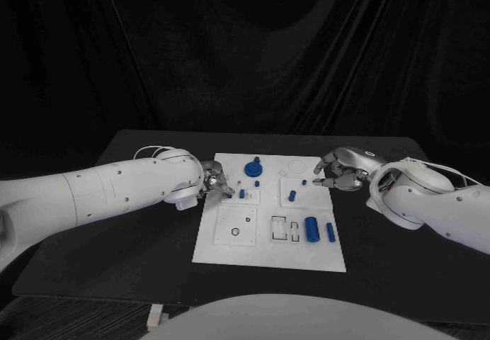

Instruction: Assemble the parts on the task board

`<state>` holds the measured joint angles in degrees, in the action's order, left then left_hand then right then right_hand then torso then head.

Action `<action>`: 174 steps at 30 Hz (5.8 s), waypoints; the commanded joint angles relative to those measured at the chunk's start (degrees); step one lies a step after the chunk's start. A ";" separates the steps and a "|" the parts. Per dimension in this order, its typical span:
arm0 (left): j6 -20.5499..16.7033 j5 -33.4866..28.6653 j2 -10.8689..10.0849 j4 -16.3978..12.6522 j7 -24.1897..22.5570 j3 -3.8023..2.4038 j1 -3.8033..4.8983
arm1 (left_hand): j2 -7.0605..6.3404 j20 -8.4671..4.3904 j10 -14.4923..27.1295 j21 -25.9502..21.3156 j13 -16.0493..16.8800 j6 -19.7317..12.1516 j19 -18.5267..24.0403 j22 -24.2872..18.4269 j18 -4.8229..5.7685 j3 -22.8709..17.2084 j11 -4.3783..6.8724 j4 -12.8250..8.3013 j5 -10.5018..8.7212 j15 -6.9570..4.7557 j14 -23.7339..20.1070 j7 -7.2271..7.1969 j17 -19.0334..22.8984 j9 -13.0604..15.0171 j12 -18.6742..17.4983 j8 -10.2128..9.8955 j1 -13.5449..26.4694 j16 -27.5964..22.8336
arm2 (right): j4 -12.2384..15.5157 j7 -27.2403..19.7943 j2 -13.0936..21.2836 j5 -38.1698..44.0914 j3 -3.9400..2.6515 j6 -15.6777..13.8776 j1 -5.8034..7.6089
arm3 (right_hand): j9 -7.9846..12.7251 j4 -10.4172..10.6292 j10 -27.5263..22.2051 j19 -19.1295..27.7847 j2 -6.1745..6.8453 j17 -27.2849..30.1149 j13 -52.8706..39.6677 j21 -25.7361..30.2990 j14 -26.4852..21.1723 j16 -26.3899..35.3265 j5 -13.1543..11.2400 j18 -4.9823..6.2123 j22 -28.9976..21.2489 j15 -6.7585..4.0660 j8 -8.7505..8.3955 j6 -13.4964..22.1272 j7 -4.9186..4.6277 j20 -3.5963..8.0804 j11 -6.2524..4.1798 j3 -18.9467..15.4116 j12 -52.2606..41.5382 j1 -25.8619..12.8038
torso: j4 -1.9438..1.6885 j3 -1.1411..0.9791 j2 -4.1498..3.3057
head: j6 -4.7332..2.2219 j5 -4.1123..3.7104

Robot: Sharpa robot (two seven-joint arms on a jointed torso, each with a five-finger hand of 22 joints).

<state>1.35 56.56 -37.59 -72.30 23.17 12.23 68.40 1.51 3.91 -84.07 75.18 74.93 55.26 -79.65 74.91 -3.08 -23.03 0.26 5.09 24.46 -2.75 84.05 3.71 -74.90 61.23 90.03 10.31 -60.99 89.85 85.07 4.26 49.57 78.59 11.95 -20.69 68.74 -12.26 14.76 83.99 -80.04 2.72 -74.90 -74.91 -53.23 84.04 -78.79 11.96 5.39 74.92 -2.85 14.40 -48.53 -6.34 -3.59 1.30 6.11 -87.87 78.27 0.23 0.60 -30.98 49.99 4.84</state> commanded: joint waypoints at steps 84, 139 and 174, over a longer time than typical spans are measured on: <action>2.49 4.14 -0.13 -2.69 3.76 -0.07 5.74 | -2.23 -0.41 -5.93 3.04 15.07 1.12 -1.65 10.89 -0.13 -15.58 -0.07 -10.71 5.35 -0.17 5.95 0.35 -15.10 1.68 -0.03 4.33 -1.45 0.15 | 0.26 1.77 -0.26 0.10 -0.03 0.70 -0.25 | 0.17 -0.62 3.16 0.55 -0.90 -3.05 -11.39 1.24 3.04 0.69 1.15 1.29 6.00 0.53 0.00 -0.27 -0.36 -0.21 0.46 0.56 0.47 0.36 | 0.11 0.05 -0.14 | 0.01 -0.19; 0.43 5.45 -0.05 -2.23 3.01 -0.03 1.02 | -2.23 -0.46 -5.93 3.15 15.07 1.50 -1.79 10.89 -0.12 -15.42 0.01 -10.83 5.50 -0.25 5.95 0.26 -15.10 1.35 -0.03 4.21 -1.26 0.15 | -0.19 1.65 -0.71 0.10 -0.03 -0.30 -0.43 | 0.21 -0.74 3.09 0.61 -0.87 -2.81 -11.30 1.52 2.97 0.92 1.28 1.33 5.95 0.55 -0.01 -0.30 -0.38 -0.22 0.50 0.62 0.55 0.45 | 0.03 -0.02 0.01 | 0.01 -0.11; 1.35 5.45 -0.45 -2.96 2.99 -0.03 0.63 | -2.18 -0.48 -5.93 3.05 15.07 1.60 -1.73 10.84 -0.15 -15.43 0.04 -10.85 5.51 -0.28 5.95 0.23 -15.10 1.23 -0.03 4.16 -1.19 0.15 | -0.26 2.07 -0.71 0.10 -0.03 0.30 -0.50 | 0.26 -0.87 2.99 0.68 -0.91 -2.50 -11.17 1.88 2.89 1.22 1.39 1.37 5.88 0.57 -0.04 -0.30 -0.40 -0.24 0.53 0.72 0.64 0.59 | 0.03 -0.03 0.00 | 0.01 0.11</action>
<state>1.70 62.07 -38.16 -75.25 26.59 12.05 69.39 -1.05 3.30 -84.05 78.21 74.93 56.41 -81.10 74.91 -3.07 -30.86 0.28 1.95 29.77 -2.76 84.05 4.61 -74.92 62.51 90.03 14.30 -62.11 89.85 84.80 5.30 48.84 78.57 11.95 -20.27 68.37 -12.05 14.13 83.99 -79.84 2.02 -74.90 -74.93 -51.69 83.83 -77.69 13.06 6.28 74.93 -2.64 14.40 -48.73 -6.54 -3.79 1.30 6.73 -87.42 78.48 0.25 0.57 -30.94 49.99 4.97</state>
